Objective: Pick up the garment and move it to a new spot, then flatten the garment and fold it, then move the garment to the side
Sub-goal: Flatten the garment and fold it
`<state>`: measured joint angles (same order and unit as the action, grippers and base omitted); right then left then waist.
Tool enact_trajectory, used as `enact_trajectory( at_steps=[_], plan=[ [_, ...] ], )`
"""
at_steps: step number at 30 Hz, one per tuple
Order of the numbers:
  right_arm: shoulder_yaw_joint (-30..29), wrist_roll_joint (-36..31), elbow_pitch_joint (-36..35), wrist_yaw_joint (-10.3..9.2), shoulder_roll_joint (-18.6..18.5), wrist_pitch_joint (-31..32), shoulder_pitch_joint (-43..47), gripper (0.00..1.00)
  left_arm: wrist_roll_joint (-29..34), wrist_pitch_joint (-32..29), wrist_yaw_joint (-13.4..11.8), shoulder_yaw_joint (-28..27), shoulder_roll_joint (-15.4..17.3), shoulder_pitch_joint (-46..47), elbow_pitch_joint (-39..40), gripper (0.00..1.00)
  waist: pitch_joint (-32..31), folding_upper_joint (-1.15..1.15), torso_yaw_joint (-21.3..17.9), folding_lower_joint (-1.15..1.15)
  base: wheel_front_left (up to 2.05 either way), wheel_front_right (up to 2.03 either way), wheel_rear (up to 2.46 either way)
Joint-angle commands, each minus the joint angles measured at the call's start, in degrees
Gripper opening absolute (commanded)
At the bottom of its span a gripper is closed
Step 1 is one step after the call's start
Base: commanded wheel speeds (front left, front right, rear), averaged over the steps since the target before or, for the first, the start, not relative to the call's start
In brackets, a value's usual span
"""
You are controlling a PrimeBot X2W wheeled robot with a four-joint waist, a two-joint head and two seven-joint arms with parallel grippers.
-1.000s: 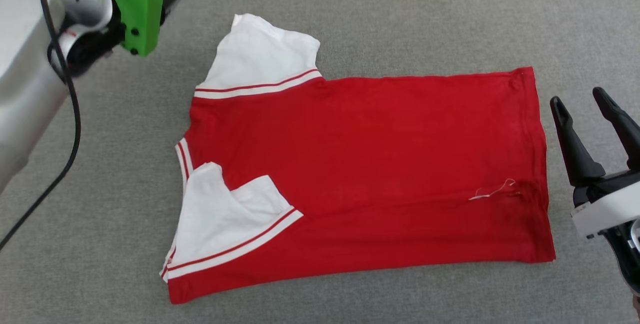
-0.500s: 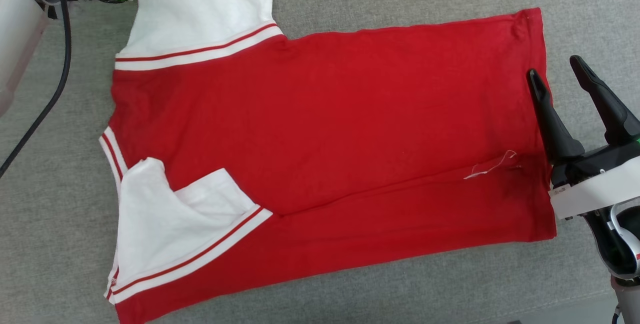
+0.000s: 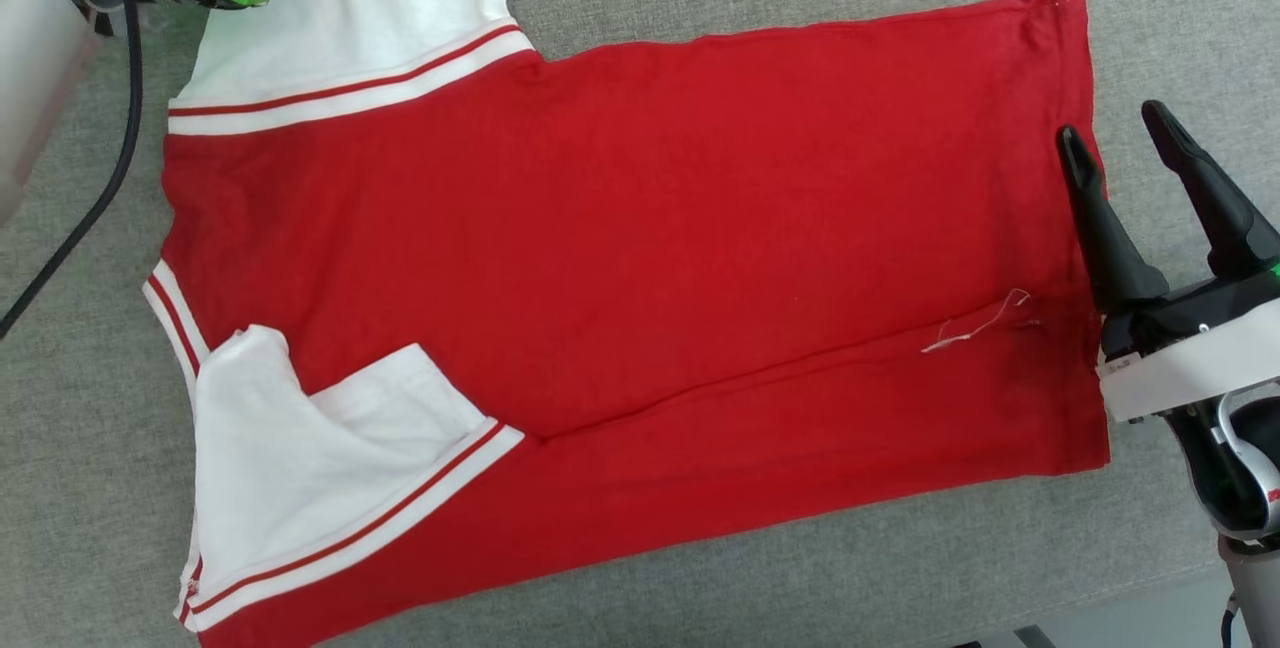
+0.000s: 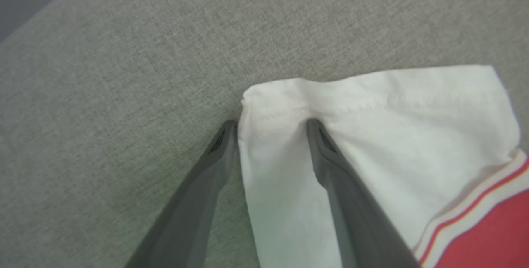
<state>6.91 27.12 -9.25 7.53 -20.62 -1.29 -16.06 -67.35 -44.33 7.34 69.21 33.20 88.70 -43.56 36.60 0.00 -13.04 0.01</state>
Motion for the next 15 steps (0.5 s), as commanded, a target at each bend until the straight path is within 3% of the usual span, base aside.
enact_trajectory(
  at_steps=[1, 9, 15],
  plan=[
    [-0.2, 0.5, 0.2, -0.04, -0.5, -0.4, -1.7, 1.00, 0.3, -0.2, 0.1, 2.1, -0.1, -4.6, -0.3, 0.00, -0.8, 0.00, 0.3, -0.01, 0.00, 0.00, 0.00],
    [-0.4, 0.3, 1.0, -0.04, -6.4, 3.0, -5.6, 1.00, 0.7, 8.0, 0.1, 2.8, 0.0, -5.3, 3.5, 0.00, -6.5, 0.00, 3.3, -0.01, 0.00, 0.00, 0.00],
    [1.6, 6.8, 2.7, -0.04, -15.0, 16.2, -10.3, 1.00, 1.5, 14.2, 0.1, 3.6, 1.1, -7.8, 10.2, 0.00, -10.5, 0.00, 6.2, -0.01, 0.00, 0.00, 0.00]
  ],
)
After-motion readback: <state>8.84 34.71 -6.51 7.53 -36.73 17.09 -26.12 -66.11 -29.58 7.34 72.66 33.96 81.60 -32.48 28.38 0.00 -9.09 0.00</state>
